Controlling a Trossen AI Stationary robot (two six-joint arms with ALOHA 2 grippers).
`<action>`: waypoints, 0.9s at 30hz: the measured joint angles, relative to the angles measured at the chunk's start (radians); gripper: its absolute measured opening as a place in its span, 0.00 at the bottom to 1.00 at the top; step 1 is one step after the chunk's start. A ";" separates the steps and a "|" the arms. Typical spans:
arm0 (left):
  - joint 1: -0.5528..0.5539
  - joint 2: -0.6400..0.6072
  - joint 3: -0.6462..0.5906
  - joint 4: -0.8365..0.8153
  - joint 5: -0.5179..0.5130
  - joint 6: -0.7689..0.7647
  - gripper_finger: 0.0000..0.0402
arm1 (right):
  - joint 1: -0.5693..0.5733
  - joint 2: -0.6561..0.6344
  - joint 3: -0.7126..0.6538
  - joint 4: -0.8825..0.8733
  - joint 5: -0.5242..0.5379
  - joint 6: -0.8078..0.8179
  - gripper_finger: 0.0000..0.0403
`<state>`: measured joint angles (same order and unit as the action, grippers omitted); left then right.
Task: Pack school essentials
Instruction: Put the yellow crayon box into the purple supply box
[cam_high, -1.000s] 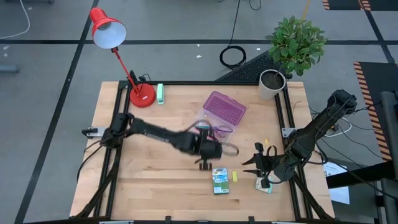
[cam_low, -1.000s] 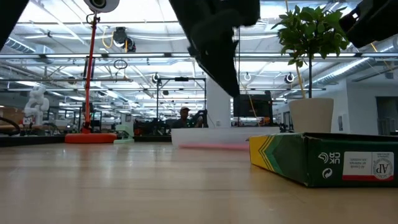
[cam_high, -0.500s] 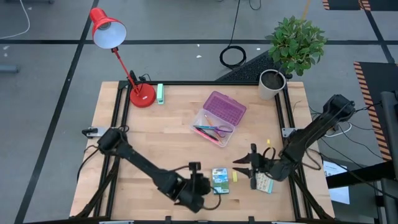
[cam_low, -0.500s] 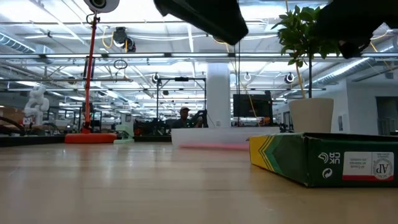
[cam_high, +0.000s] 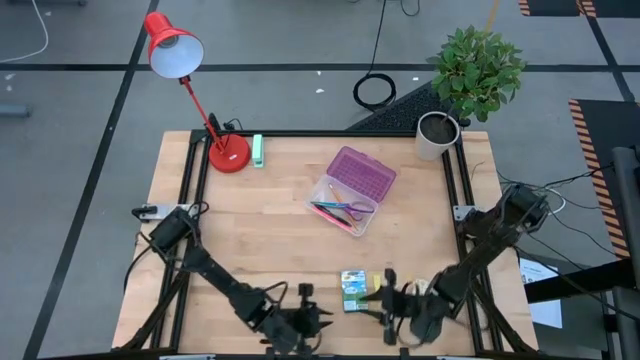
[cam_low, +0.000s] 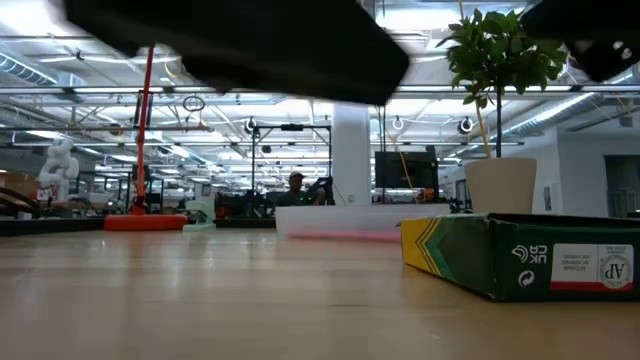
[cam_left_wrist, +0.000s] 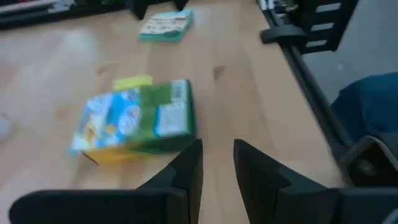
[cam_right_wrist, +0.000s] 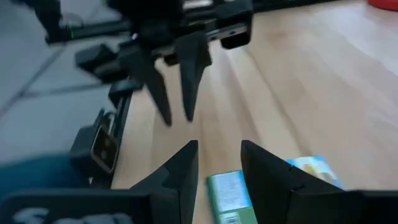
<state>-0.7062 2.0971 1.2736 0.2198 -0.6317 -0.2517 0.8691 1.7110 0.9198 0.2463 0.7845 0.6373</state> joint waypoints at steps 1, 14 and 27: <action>-0.012 0.000 -0.016 0.023 -0.009 -0.018 0.23 | 0.007 0.022 0.039 -0.039 -0.001 -0.001 0.29; -0.100 0.000 -0.032 0.125 -0.154 -0.065 0.23 | 0.102 0.141 0.242 -0.323 -0.031 -0.123 0.29; 0.056 0.000 0.133 -0.122 0.065 -0.070 0.23 | 0.121 0.141 0.240 -0.574 -0.064 -0.060 0.40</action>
<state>-0.6497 2.0968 1.4070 0.0977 -0.5662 -0.3221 0.9905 1.8523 1.1594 -0.3278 0.7208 0.5770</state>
